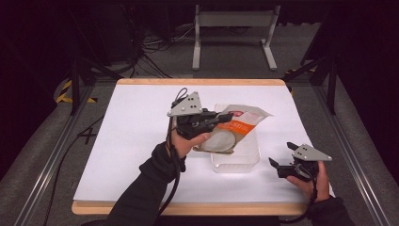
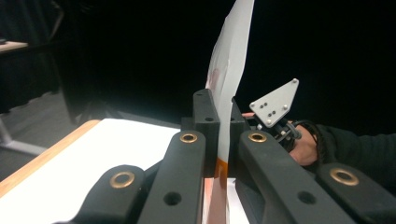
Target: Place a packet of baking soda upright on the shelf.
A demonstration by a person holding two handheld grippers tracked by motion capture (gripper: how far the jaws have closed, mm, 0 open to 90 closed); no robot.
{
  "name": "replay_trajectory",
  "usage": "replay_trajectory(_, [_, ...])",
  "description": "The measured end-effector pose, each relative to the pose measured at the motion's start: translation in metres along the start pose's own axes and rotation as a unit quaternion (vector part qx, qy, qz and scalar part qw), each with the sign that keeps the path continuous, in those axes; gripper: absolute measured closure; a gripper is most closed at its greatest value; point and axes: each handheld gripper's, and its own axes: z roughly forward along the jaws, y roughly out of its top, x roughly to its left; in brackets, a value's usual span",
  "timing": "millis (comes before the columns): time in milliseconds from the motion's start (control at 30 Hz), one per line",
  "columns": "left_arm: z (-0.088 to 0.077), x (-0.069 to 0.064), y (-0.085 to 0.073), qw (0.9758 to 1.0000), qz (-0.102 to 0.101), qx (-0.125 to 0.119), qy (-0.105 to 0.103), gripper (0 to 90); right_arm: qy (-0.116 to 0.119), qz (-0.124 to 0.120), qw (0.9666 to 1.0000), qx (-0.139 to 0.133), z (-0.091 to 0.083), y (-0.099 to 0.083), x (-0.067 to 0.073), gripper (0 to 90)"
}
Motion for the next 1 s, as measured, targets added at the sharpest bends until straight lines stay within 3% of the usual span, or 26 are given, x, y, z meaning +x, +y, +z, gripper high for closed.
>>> replay_trajectory(367, [0.043,-0.003,-0.003,1.0000,-0.002,-0.005,-0.008,90.0,0.003,0.001,1.0000,0.000,0.000,-0.001,0.000,11.0])
replay_trajectory(700, [0.058,0.006,-0.024,0.9984,-0.036,-0.044,-0.009,90.0,0.006,0.000,1.0000,0.001,0.000,-0.002,0.000,10.9])
replay_trajectory(833, [0.058,0.010,-0.040,0.9961,-0.058,-0.065,-0.016,90.0,0.007,-0.001,1.0000,0.001,0.000,-0.002,0.000,11.0])
replay_trajectory(1000, [0.054,0.013,-0.058,0.9953,-0.074,-0.059,-0.018,90.0,0.008,-0.002,1.0000,0.003,0.001,-0.002,0.001,10.9])
